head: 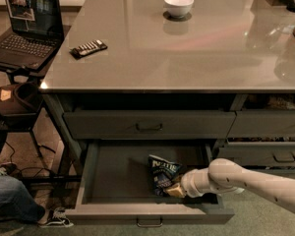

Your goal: Place blue chip bag into middle drawer

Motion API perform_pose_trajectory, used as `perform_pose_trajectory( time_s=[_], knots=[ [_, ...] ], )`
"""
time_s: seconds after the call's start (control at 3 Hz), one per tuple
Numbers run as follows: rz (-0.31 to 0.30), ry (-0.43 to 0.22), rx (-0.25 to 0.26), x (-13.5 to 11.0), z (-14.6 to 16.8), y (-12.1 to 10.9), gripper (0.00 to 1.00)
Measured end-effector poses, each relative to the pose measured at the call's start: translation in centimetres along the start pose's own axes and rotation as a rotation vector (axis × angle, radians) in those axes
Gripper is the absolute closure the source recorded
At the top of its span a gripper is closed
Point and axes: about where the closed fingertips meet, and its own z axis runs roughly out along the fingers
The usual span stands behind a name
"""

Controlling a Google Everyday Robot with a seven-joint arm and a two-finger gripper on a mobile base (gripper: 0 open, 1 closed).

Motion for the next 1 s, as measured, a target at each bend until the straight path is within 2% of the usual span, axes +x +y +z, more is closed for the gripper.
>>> perform_pose_trajectory(
  time_s=[0.67, 1.0],
  knots=[
    [0.0, 0.0, 0.0, 0.0, 0.01, 0.0, 0.11],
    [0.0, 0.0, 0.0, 0.0, 0.01, 0.0, 0.0]
  ],
)
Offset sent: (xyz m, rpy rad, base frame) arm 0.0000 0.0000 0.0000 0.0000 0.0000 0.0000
